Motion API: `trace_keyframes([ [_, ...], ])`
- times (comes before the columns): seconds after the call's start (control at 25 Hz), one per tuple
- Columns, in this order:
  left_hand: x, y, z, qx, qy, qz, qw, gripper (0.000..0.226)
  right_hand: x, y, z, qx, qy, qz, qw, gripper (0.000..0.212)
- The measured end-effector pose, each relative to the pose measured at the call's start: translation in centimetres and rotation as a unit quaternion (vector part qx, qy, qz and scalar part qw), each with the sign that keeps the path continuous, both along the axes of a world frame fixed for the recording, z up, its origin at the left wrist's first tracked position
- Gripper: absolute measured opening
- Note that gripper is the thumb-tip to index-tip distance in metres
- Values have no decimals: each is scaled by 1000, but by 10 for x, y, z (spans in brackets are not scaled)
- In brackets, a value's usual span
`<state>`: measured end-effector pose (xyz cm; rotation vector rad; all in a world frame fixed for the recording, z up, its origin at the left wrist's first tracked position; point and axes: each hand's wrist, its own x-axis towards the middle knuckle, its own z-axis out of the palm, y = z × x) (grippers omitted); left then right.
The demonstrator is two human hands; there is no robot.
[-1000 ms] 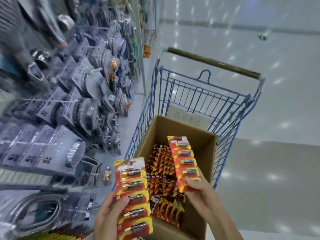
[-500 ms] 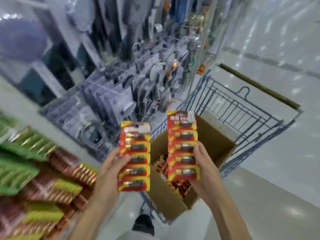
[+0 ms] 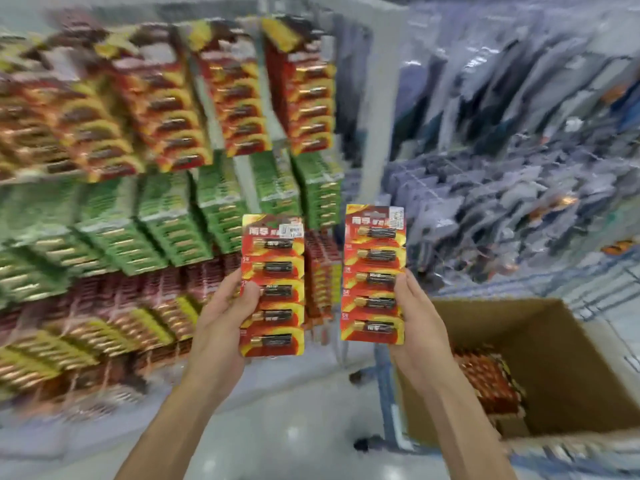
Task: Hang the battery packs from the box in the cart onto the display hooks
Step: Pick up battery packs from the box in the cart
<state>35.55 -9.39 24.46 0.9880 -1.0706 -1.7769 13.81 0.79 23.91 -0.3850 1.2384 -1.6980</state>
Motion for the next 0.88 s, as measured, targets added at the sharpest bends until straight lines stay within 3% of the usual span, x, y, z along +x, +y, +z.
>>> trace_keyframes([
  [0.2, 112, -9, 21, 5, 9, 131, 991, 37, 93, -64, 14, -25, 4, 101, 995, 42],
  [0.32, 179, -13, 31, -4, 10, 189, 982, 34, 160, -92, 25, -49, 6, 175, 983, 27],
  [0.48, 278, -18, 41, -20, 17, 248, 968, 32, 261, -124, 39, -43, -17, 220, 975, 28],
  [0.76, 435, -45, 58, -35, 8, 335, 942, 32, 422, -176, 63, -21, 6, 262, 965, 82],
  [0.8, 448, -50, 62, -38, 6, 337, 941, 31, 438, -183, 69, -22, 11, 269, 963, 79],
  [0.88, 469, -64, 69, -43, 4, 340, 940, 29, 463, -197, 80, -38, 16, 288, 957, 48],
])
